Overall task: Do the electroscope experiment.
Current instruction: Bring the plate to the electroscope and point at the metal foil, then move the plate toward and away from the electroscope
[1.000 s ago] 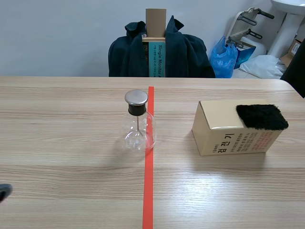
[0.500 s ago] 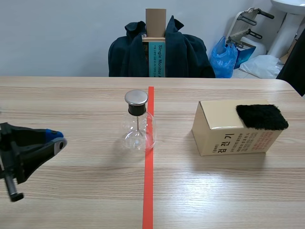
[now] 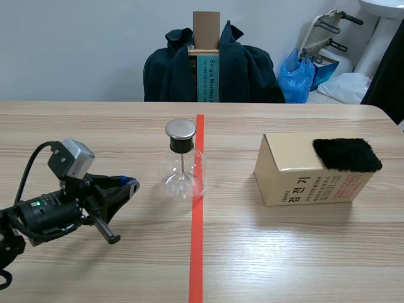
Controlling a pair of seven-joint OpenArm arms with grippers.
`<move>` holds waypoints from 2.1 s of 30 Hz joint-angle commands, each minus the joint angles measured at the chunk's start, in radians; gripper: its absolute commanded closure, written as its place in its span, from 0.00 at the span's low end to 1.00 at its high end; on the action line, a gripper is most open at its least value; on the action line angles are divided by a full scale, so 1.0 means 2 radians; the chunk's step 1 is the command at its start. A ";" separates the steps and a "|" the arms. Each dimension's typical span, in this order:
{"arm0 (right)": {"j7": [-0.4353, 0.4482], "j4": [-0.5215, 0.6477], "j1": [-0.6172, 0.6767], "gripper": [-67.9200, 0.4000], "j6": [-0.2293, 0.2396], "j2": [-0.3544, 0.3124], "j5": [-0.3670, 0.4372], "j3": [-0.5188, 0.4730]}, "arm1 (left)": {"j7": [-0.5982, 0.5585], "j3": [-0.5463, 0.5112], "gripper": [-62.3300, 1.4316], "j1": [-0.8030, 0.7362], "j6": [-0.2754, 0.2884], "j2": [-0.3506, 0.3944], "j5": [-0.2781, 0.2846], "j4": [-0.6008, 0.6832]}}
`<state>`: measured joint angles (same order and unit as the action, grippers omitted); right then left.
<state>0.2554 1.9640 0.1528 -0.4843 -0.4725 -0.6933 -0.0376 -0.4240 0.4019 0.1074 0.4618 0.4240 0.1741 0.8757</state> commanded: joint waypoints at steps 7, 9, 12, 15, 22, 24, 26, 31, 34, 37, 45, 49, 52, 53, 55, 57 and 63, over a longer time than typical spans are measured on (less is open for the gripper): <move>0.019 -0.064 -0.017 0.98 0.004 0.058 -0.096 0.127 | -0.041 0.011 0.93 0.007 -0.014 -0.010 -0.017 -0.004; 0.028 -0.093 -0.018 0.98 0.004 0.075 -0.121 0.150 | -0.041 0.012 0.93 0.007 -0.024 -0.014 -0.019 -0.004; 0.039 -0.137 -0.019 0.98 0.004 0.097 -0.156 0.173 | -0.040 0.012 0.93 0.007 -0.029 -0.018 -0.019 -0.005; 0.053 -0.181 -0.018 0.98 0.004 0.115 -0.182 0.184 | -0.040 0.012 0.93 0.007 -0.032 -0.023 -0.024 -0.005; 0.084 -0.264 -0.019 0.98 0.003 0.138 -0.215 0.188 | -0.040 0.012 0.93 0.007 -0.043 -0.031 -0.034 -0.005; 0.085 -0.282 -0.020 0.98 0.003 0.142 -0.218 0.188 | -0.040 0.012 0.93 0.007 -0.043 -0.031 -0.034 -0.005; 0.089 -0.295 -0.022 0.98 0.003 0.143 -0.219 0.188 | -0.040 0.012 0.93 0.007 -0.043 -0.030 -0.034 -0.005; 0.091 -0.328 -0.035 0.98 0.003 0.151 -0.219 0.188 | -0.040 0.012 0.93 0.007 -0.048 -0.030 -0.034 -0.005; 0.094 -0.343 -0.047 0.98 0.004 0.153 -0.219 0.188 | -0.040 0.012 0.93 0.007 -0.054 -0.030 -0.034 -0.005; 0.095 -0.356 -0.056 0.98 0.004 0.158 -0.219 0.188 | -0.040 0.012 0.93 0.007 -0.055 -0.030 -0.034 -0.005; 0.138 -0.360 -0.060 0.98 0.011 0.159 -0.219 0.188 | -0.040 0.012 0.93 0.005 -0.056 -0.030 -0.034 -0.005; 0.167 -0.360 -0.060 0.98 0.011 0.159 -0.219 0.188 | -0.038 0.012 0.93 0.004 -0.056 -0.030 -0.034 -0.005; 0.181 -0.360 -0.060 0.98 0.020 0.159 -0.219 0.188 | -0.038 0.012 0.93 0.004 -0.059 -0.030 -0.034 -0.005; 0.185 -0.360 -0.060 0.98 0.024 0.159 -0.219 0.188 | -0.038 0.012 0.93 0.004 -0.060 -0.030 -0.034 -0.005; 0.190 -0.360 -0.060 0.98 0.032 0.159 -0.219 0.188 | -0.038 0.012 0.93 0.004 -0.064 -0.030 -0.034 -0.005; 0.192 -0.360 -0.060 0.98 0.033 0.159 -0.219 0.188 | -0.038 0.012 0.93 0.004 -0.066 -0.030 -0.034 -0.005; 0.211 -0.360 -0.060 0.98 0.033 0.158 -0.219 0.188 | -0.038 0.012 0.93 0.004 -0.066 -0.030 -0.034 -0.005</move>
<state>0.6670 1.2285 0.0479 -0.4046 -0.1555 -1.1370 0.3416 -0.4866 0.4297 0.1131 0.3325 0.3660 0.0975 0.8459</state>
